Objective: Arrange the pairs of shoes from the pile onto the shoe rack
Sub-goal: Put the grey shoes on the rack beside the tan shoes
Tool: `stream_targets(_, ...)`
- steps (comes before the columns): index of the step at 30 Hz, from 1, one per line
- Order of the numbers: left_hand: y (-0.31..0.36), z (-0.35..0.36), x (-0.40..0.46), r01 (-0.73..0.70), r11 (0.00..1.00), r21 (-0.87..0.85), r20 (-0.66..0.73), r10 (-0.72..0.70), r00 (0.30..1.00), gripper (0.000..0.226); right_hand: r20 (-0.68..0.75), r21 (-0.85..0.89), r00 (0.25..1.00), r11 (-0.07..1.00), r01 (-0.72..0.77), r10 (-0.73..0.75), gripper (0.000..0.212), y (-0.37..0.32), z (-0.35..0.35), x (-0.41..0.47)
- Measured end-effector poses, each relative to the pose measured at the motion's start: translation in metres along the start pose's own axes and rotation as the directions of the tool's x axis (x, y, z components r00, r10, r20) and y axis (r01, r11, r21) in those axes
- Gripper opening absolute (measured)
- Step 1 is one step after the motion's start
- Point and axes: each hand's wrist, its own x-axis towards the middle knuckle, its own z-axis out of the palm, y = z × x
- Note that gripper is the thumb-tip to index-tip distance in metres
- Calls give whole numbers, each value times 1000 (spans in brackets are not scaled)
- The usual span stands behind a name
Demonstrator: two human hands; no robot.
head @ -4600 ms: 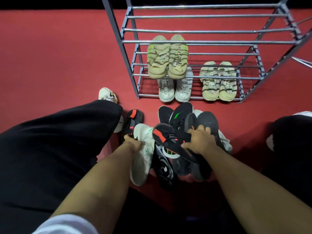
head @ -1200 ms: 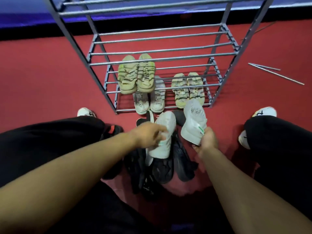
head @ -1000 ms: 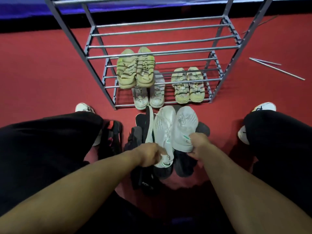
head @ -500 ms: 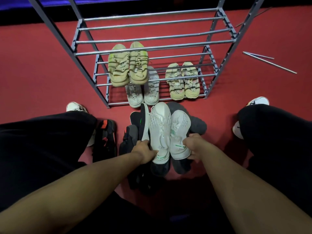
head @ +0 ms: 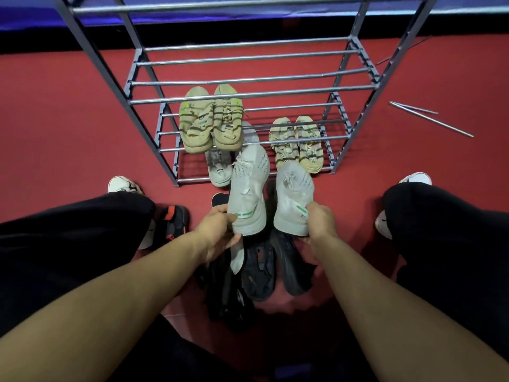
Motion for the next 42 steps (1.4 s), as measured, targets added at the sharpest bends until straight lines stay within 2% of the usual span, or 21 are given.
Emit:
stream_targets(3,0,3,-4,-86,996,-22,-16,86,996,24,-121,86,983,985,147,-136,20,6,-7,4)
stream_targets(5,3,8,-3,-129,992,-15,-12,129,992,27,-144,182,982,972,150,-124,25,4,-8,8)
stream_targets(8,15,22,5,-157,987,-26,-7,157,988,32,-113,219,988,967,129,-107,24,-13,-4,19)
stream_targets(12,49,51,31,-180,982,-58,-19,179,984,26,-56,64,971,970,235,-231,29,-61,-1,48)
stream_targets(14,68,66,50,-195,980,-50,-37,193,980,29,-10,-16,966,966,260,-260,39,-89,1,61)
stream_targets(17,94,85,81,-226,974,-31,-59,224,973,31,10,-102,951,945,309,-310,39,-125,5,91)
stream_targets(22,129,103,129,-261,965,-4,-128,258,958,28,38,-137,948,938,317,-315,41,-160,15,142)
stream_targets(25,142,112,157,-257,966,1,-163,254,953,34,46,-169,949,933,317,-313,30,-172,23,171)
stream_targets(28,152,120,173,-249,968,-4,-156,246,957,31,65,-187,957,938,291,-284,34,-183,36,193)
stream_targets(30,156,127,177,-246,969,5,-141,244,959,35,106,-275,965,926,260,-240,35,-192,45,194)
stream_targets(32,156,132,179,-243,967,82,-128,252,959,32,157,-436,975,874,213,-159,40,-198,50,191)
stream_targets(35,155,129,180,-243,938,246,-118,278,953,30,183,-662,979,726,187,-86,56,-199,49,192)
stream_targets(37,159,123,175,-254,873,417,-95,320,943,44,155,-679,981,708,193,-119,56,-200,45,191)
stream_targets(39,158,115,167,-266,750,606,-53,371,927,56,113,-621,979,757,205,-172,46,-200,41,187)
stream_targets(41,151,108,155,-286,657,698,-30,425,905,53,82,-592,966,768,246,-247,44,-196,38,175)
stream_targets(42,147,103,148,-301,623,722,-27,460,887,49,69,-616,954,740,271,-291,48,-192,36,169)
